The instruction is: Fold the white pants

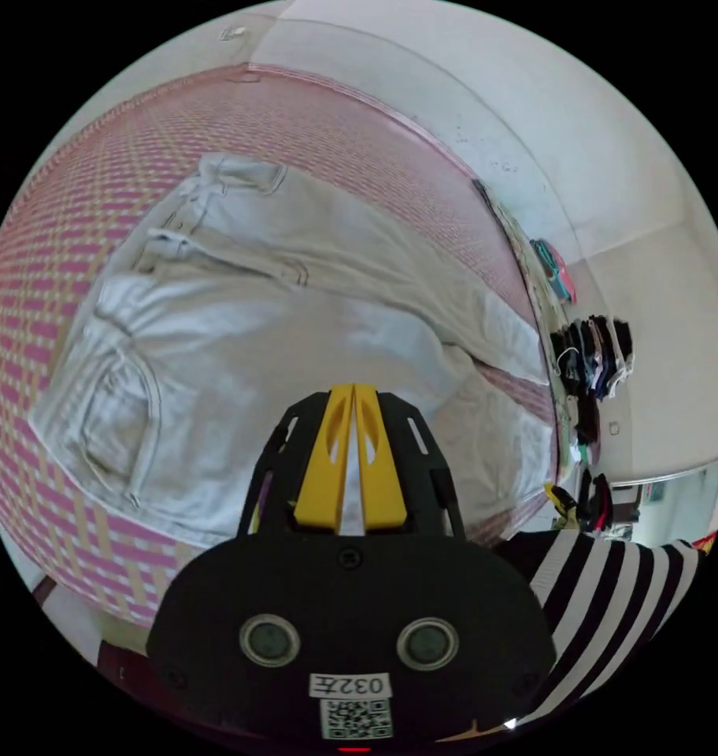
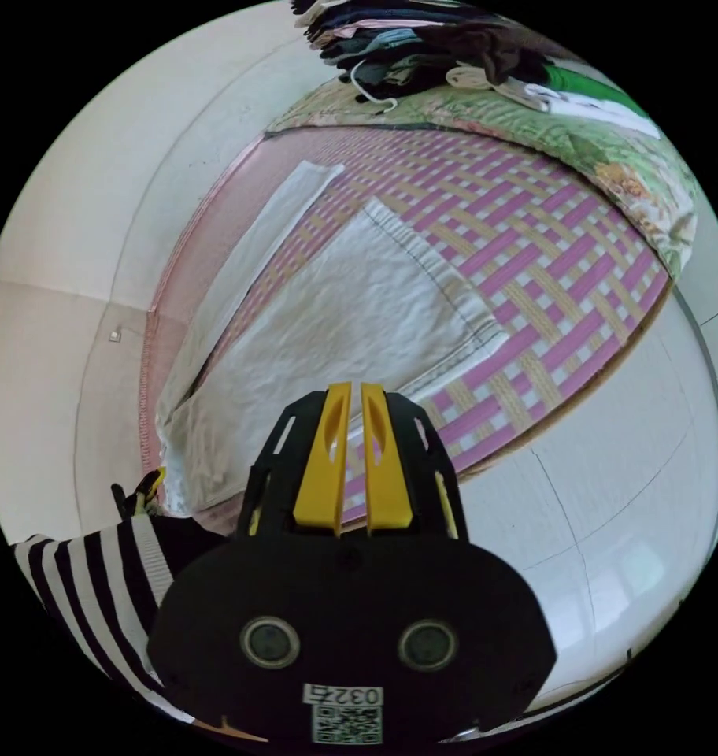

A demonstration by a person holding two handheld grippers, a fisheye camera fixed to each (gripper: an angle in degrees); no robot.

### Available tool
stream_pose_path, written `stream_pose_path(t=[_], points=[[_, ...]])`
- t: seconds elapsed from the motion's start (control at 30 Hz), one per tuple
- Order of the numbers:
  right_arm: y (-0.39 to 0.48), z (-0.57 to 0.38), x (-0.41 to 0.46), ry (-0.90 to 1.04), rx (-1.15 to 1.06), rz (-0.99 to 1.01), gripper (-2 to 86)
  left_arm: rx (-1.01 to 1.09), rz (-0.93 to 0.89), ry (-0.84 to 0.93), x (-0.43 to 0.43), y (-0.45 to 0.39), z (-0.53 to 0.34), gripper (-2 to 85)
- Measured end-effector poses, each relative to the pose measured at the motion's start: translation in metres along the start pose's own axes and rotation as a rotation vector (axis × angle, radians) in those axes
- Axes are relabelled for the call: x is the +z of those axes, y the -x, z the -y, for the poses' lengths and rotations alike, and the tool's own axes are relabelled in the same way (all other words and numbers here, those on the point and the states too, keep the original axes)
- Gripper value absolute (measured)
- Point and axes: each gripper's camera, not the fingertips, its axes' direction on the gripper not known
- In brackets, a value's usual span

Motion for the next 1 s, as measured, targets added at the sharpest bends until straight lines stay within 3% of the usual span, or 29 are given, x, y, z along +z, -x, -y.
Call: stream_pose_path(t=[0.1, 0.2, 0.4, 0.5, 0.6, 0.67, 0.8, 1.0], points=[[0.004, 0.007, 0.017, -0.020, -0.048, -0.008, 2.2, -0.120, -0.093, -0.043, 0.002, 0.023, -0.030, -0.9], [0.016, 0.020, 0.043, 0.062, -0.151, -0.138, -0.3, -0.266, -0.071, -0.038, 0.012, 0.047, -0.051, -0.9], [0.018, 0.040, 0.063, 0.135, -0.329, -0.246, -1.0, -0.361, -0.077, -0.096, 0.019, 0.040, -0.076, -0.9], [0.002, 0.052, 0.067, 0.118, -0.270, -0.228, -0.9, -0.343, -0.046, -0.065, 0.023, 0.026, -0.081, -0.9], [-0.016, 0.058, 0.071, 0.123, -0.207, -0.141, -0.6, -0.398, -0.189, -0.045, 0.020, 0.048, -0.083, -0.9], [-0.022, 0.055, 0.068, 0.104, -0.202, -0.118, 0.1, -0.451, -0.293, -0.124, 0.004, 0.071, -0.093, -0.8], [-0.071, 0.034, 0.031, -0.086, 0.015, -0.041, 5.6, -0.640, -0.261, -0.378, -0.059, 0.124, -0.136, -0.1], [-0.152, 0.010, 0.033, -0.096, 0.258, 0.125, 7.7, -0.715, -0.386, -0.379, -0.073, 0.168, -0.151, 5.0]])
